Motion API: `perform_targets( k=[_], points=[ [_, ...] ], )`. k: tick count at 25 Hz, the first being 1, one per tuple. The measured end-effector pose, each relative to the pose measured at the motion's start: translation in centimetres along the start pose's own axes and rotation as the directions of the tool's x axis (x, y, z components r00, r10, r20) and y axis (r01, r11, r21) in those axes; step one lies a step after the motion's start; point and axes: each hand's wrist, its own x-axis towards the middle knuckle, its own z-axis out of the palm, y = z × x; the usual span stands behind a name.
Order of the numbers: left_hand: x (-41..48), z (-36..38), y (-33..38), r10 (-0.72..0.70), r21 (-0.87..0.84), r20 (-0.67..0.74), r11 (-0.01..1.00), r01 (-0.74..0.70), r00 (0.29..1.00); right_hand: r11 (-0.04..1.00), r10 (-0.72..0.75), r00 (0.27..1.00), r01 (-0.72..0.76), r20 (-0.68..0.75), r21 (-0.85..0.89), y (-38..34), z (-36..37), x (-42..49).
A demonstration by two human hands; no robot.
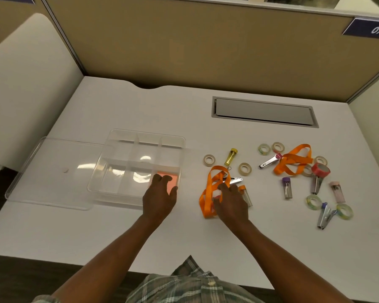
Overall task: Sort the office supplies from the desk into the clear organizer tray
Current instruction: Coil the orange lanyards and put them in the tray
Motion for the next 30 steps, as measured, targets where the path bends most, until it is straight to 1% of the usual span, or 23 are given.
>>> perform_targets(
  k=[3,5,9,11,12,13,15,16,17,18,21,24,26,28,30],
  points=[
    [-1.7,1.3,3.1,0.101,-0.074,0.027,0.992,-0.099,0.995,0.999,0.031,0.99,-0.032,0.134,0.004,1.7,0.0,0.6],
    [-2.8,2.2,5.2,0.13,-0.102,0.043,0.987,-0.125,0.991,0.999,0.011,0.986,-0.016,0.166,0.031,2.3,-0.3,1.3],
    [-4.2,3.4,7.9,0.141,-0.132,0.056,0.982,-0.133,0.988,0.989,-0.06,0.995,0.049,0.076,0.139,2.7,-1.8,1.9],
    [-4.4,3.7,9.0,0.153,-0.147,0.064,0.979,-0.142,0.986,0.956,-0.098,0.995,0.089,0.019,0.279,2.9,-3.2,1.9],
    [-4.4,3.8,9.5,0.162,-0.16,0.073,0.976,-0.149,0.984,0.914,-0.098,0.995,0.088,0.006,0.397,2.8,-4.2,1.9],
    [-4.3,3.9,10.0,0.171,-0.166,0.085,0.974,-0.156,0.982,0.84,-0.092,0.996,0.069,0.016,0.539,2.6,-5.4,1.9],
    [-3.9,3.9,11.4,0.153,-0.166,0.115,0.977,-0.133,0.982,0.613,-0.126,0.989,0.017,0.077,0.79,1.8,-8.3,1.7],
    [-3.6,3.8,12.1,0.135,-0.191,0.104,0.975,-0.114,0.985,0.516,-0.169,0.982,0.015,0.084,0.856,1.4,-9.8,1.7],
    [-3.2,3.5,13.0,0.126,-0.239,0.067,0.965,-0.107,0.99,0.457,-0.211,0.975,0.036,0.069,0.889,1.1,-11.3,1.8],
    [-2.7,3.1,13.8,0.13,-0.29,0.011,0.949,-0.121,0.991,0.422,-0.248,0.968,0.067,0.043,0.904,0.9,-12.8,1.8],
    [-1.1,1.0,16.9,0.163,-0.417,-0.123,0.887,-0.2,0.979,0.348,-0.315,0.947,0.181,-0.067,0.92,0.9,-17.2,2.3],
    [0.8,-2.0,20.5,0.199,-0.551,-0.144,0.797,-0.245,0.969,0.276,-0.344,0.927,0.249,-0.147,0.928,1.5,-20.1,3.1],
    [1.8,-4.4,23.2,0.236,-0.652,-0.163,0.703,-0.284,0.958,0.272,-0.321,0.929,0.278,-0.185,0.921,2.0,-20.8,3.7],
    [2.6,-6.6,25.4,0.265,-0.727,-0.185,0.611,-0.314,0.946,0.333,-0.294,0.942,0.261,-0.163,0.906,2.4,-20.4,4.0],
    [3.1,-8.3,27.2,0.3,-0.762,-0.194,0.553,-0.336,0.934,0.418,-0.325,0.942,0.219,-0.08,0.882,3.0,-19.1,4.1]
  ],
)
